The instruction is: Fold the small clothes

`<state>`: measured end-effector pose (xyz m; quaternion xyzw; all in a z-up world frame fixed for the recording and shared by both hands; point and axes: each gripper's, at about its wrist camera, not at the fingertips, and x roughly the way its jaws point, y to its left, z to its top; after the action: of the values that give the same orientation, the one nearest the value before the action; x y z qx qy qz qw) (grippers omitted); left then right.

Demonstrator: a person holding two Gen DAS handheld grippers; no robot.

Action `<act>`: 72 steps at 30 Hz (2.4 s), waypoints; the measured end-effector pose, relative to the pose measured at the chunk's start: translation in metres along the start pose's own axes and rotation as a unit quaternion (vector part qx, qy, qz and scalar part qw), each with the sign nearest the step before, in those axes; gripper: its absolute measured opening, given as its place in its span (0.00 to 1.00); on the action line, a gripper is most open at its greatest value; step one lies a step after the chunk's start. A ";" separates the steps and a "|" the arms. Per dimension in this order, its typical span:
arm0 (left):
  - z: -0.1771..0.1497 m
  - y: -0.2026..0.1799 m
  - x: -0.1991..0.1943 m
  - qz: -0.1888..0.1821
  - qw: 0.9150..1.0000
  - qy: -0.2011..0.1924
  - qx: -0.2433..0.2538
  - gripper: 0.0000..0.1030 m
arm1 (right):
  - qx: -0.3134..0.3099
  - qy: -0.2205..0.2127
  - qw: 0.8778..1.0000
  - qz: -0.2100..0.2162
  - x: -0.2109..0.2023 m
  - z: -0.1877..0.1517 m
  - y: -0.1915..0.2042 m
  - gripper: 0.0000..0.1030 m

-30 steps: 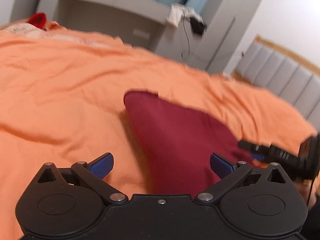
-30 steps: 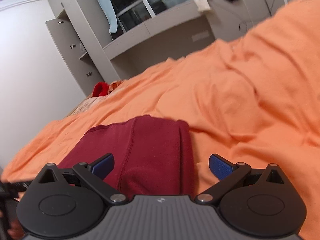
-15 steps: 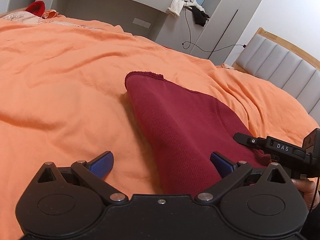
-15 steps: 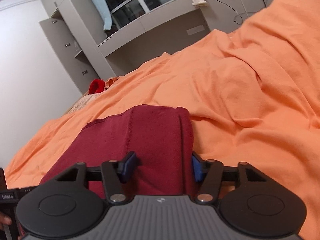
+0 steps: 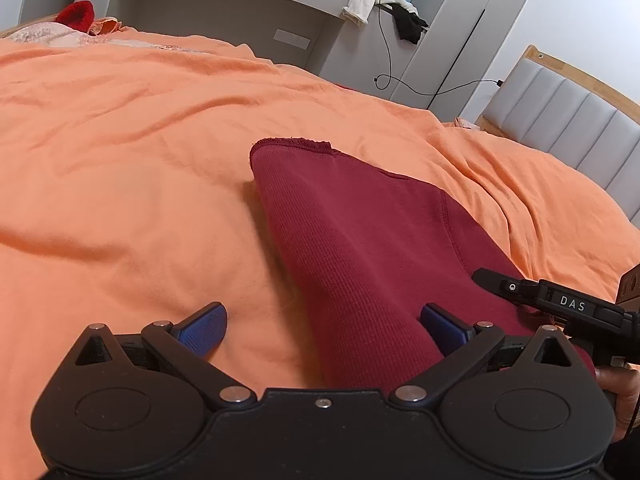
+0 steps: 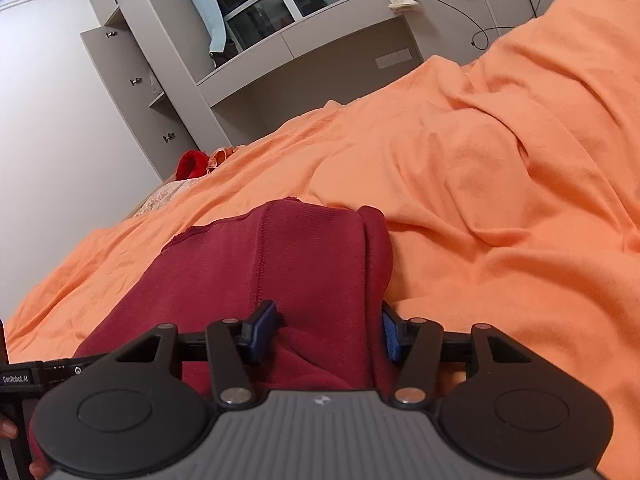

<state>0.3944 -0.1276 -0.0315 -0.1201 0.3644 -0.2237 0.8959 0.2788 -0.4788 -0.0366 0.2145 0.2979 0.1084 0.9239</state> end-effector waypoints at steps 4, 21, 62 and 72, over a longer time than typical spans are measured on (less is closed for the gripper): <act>-0.001 0.000 0.000 0.000 1.000 -0.003 0.001 1.00 | 0.000 -0.002 1.000 0.001 -0.001 -0.001 0.000 0.57; 0.028 -0.050 -0.017 -0.006 0.994 -0.064 0.085 0.21 | -0.084 -0.087 0.993 -0.007 -0.025 0.008 0.050 0.20; 0.019 -0.026 -0.078 0.138 0.967 -0.170 0.127 0.99 | -0.127 -0.150 0.979 -0.059 -0.033 -0.006 0.087 1.00; -0.017 -0.035 -0.131 0.134 0.959 -0.228 0.103 0.99 | -0.184 -0.209 0.958 -0.070 -0.086 -0.041 0.122 1.00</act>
<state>0.2885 -0.0945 0.0484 -0.0248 0.1382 -0.1043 0.9846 0.1766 -0.3856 0.0331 0.0377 0.0868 0.0494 0.9943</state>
